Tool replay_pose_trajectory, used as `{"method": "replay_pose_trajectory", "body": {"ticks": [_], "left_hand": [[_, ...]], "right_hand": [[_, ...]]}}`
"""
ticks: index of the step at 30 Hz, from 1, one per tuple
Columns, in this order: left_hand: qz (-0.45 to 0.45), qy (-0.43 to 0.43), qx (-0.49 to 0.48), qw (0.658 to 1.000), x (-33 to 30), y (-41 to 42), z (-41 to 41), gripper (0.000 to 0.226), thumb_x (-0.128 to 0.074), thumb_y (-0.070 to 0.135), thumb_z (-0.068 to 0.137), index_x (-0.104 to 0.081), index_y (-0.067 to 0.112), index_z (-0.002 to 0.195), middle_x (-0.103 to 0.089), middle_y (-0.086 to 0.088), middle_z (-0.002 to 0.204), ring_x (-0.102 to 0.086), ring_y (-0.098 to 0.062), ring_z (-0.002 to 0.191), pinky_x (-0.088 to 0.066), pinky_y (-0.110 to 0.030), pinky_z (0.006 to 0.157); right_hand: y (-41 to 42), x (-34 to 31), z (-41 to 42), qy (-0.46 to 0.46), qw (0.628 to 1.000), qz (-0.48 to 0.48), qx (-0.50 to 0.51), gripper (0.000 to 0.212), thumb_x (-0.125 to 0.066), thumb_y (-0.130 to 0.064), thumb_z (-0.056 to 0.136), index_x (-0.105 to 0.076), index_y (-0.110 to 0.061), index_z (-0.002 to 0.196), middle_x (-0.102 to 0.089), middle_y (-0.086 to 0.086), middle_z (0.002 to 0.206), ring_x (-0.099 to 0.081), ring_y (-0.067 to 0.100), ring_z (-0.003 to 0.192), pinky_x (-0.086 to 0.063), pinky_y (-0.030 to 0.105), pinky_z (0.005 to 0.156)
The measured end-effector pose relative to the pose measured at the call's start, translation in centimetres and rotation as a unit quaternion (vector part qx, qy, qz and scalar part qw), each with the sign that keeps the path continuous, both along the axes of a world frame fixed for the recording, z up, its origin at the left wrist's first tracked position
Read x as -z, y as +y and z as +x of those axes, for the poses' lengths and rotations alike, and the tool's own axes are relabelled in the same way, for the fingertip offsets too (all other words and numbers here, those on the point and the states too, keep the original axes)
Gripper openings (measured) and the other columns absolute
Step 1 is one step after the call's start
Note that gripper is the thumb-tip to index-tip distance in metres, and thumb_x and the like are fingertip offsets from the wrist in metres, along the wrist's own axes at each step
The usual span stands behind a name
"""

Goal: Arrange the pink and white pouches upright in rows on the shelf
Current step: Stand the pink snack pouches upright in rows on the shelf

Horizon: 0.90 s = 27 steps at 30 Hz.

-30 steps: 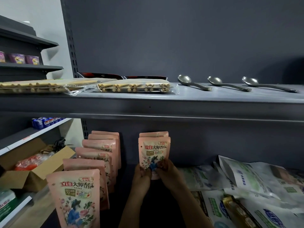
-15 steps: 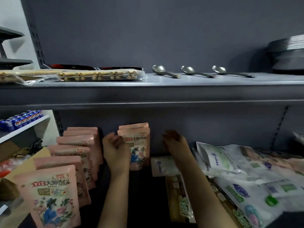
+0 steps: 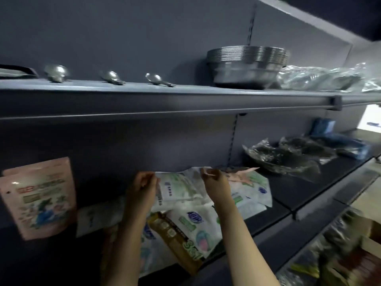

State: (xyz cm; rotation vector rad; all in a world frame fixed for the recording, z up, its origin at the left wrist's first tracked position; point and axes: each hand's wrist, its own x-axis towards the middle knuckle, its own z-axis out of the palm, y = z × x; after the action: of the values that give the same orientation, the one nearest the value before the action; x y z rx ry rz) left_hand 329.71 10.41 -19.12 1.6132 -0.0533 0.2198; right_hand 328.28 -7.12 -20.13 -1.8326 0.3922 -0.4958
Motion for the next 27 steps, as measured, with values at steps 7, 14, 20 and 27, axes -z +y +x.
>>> {"method": "replay_pose_trajectory", "body": {"ticks": [7, 14, 20, 27], "left_hand": [[-0.007, 0.016, 0.034, 0.999, 1.3, -3.6, -0.1, 0.014, -0.048, 0.011, 0.094, -0.054, 0.014, 0.082, -0.061, 0.003, 0.078, -0.057, -0.01, 0.071, -0.044, -0.019, 0.063], [-0.008, 0.042, -0.012, 0.999, 1.5, -1.7, 0.4, 0.02, -0.046, 0.015, 0.096, -0.055, 0.021, 0.079, -0.063, 0.0, 0.081, -0.058, -0.011, 0.073, -0.047, -0.026, 0.066], [0.002, 0.032, -0.041, 0.999, 1.3, -0.9, 0.0, 0.021, -0.044, 0.017, 0.097, -0.055, 0.024, 0.08, -0.065, 0.003, 0.084, -0.06, -0.009, 0.075, -0.047, -0.026, 0.064], [0.016, 0.025, -0.027, 0.999, 1.4, -1.8, -0.6, 0.02, -0.047, 0.014, 0.095, -0.057, 0.021, 0.079, -0.065, 0.001, 0.083, -0.061, -0.012, 0.075, -0.048, -0.027, 0.072]], "right_hand": [[-4.8, 2.5, 1.4, -0.021, 0.954, 0.292, -0.064, 0.043, -0.044, -0.004, 0.093, -0.042, -0.02, 0.132, -0.059, 0.014, 0.111, -0.054, 0.02, 0.083, -0.046, 0.03, 0.071], [-6.4, 3.4, 5.5, -0.046, 0.911, 0.403, -0.075, 0.018, -0.036, 0.0, 0.09, -0.044, -0.014, 0.082, -0.047, 0.009, 0.067, -0.052, 0.014, 0.042, -0.041, 0.019, 0.039], [-7.2, 4.1, 7.3, 0.024, 0.909, 0.417, -0.001, 0.018, -0.048, -0.019, 0.095, -0.055, -0.007, 0.083, -0.055, 0.01, 0.06, -0.053, 0.021, 0.046, -0.043, 0.024, 0.046], [-5.9, 3.3, 5.3, -0.035, 0.918, 0.395, 0.032, 0.007, -0.056, -0.004, 0.088, -0.059, 0.0, 0.083, -0.056, 0.013, 0.066, -0.052, 0.02, 0.05, -0.043, 0.025, 0.043]]}}
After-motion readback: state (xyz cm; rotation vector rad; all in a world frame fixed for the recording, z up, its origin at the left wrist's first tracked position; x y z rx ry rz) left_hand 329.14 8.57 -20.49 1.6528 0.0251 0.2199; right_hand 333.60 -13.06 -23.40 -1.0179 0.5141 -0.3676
